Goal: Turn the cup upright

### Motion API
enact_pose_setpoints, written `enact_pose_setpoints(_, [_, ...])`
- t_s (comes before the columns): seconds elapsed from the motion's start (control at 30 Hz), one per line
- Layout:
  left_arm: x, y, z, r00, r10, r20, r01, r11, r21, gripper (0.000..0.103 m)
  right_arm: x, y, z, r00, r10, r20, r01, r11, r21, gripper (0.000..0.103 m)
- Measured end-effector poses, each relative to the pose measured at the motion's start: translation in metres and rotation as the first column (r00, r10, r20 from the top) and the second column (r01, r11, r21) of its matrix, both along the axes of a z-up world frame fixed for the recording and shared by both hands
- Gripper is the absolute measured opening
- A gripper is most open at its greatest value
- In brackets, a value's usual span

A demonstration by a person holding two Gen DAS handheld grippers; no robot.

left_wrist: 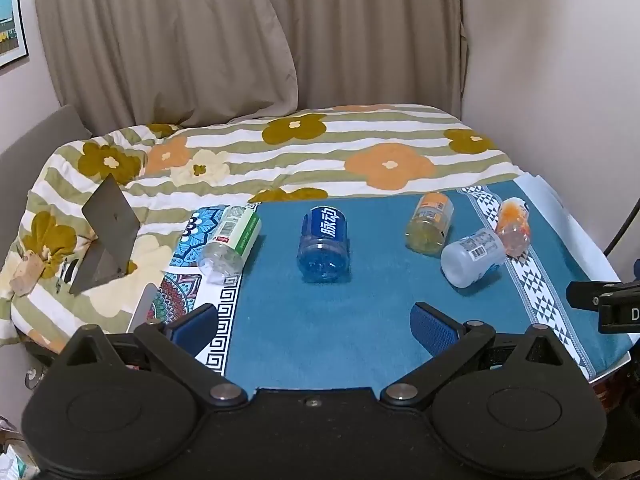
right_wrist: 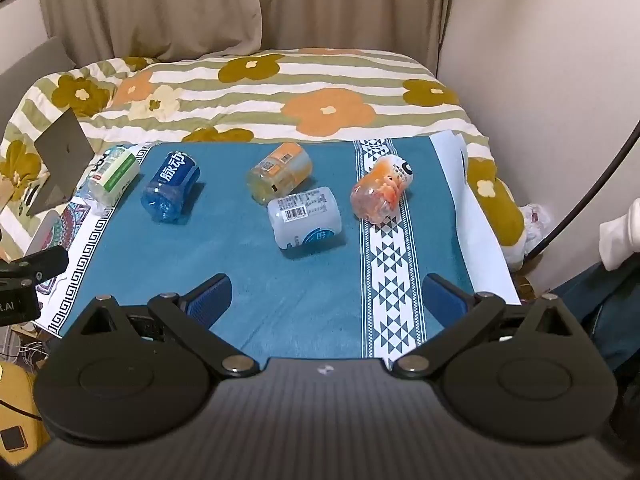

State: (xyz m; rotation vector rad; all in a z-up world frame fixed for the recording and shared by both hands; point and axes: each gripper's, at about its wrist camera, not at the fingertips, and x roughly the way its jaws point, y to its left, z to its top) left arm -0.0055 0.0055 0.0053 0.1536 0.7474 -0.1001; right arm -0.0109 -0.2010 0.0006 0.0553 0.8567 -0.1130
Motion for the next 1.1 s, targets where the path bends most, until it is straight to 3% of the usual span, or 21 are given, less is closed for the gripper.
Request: enact_pose_setpoints(1.1, [-0.0009, -0.0009, 0.0006, 1.0, -0.001, -0.008, 0.001, 1.0, -0.014, 0.103, -0.0051, 0.0047, 0.0008, 1.0, -0.01, 0.009, 0.011, 1.0, -0.007, 0.103])
